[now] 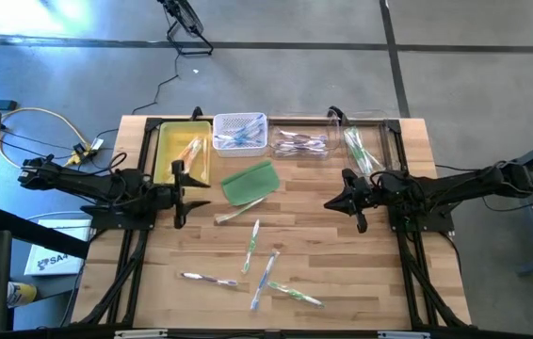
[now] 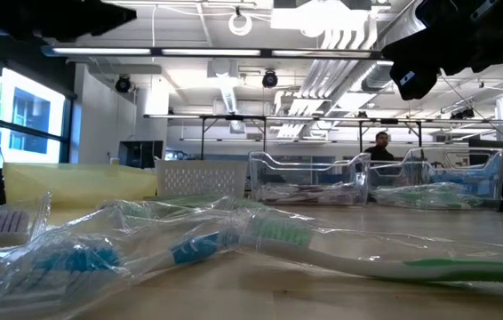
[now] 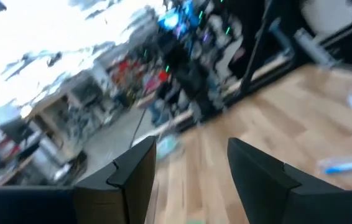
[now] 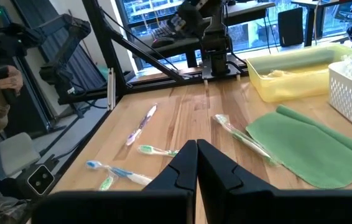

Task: Pick & Place Toothbrushes
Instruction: Put the green toothbrush into the right transparent bin

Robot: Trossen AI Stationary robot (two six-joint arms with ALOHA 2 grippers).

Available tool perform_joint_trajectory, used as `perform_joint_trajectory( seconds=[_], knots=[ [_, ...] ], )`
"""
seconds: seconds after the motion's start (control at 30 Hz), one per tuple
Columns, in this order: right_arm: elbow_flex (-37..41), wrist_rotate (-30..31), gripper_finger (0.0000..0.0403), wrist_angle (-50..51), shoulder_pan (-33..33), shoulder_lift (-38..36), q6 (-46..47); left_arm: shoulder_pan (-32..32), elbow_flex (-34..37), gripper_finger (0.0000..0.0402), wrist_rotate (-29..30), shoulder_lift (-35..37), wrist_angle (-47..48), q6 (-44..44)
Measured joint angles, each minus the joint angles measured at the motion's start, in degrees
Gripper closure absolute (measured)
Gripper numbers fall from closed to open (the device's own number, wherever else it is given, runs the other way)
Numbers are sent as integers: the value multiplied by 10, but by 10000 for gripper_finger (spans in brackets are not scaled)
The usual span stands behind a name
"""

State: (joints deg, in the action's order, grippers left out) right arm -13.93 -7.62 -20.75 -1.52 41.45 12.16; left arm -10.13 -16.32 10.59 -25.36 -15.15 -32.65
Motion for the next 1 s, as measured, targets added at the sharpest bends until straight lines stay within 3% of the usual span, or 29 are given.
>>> perform_joint_trajectory(
  seconds=[0.33, 0.67, 1.0],
  knots=[
    [0, 0, 400, 6, 0, 0, -4, 0, 0, 208, 77, -14, 21, 66],
    [0, 2, 400, 9, 0, 0, -11, 0, 0, 208, 135, -113, 28, 152],
    [0, 2, 400, 19, 0, 0, -20, 0, -20, 208, 116, -228, 51, 285]
  ],
)
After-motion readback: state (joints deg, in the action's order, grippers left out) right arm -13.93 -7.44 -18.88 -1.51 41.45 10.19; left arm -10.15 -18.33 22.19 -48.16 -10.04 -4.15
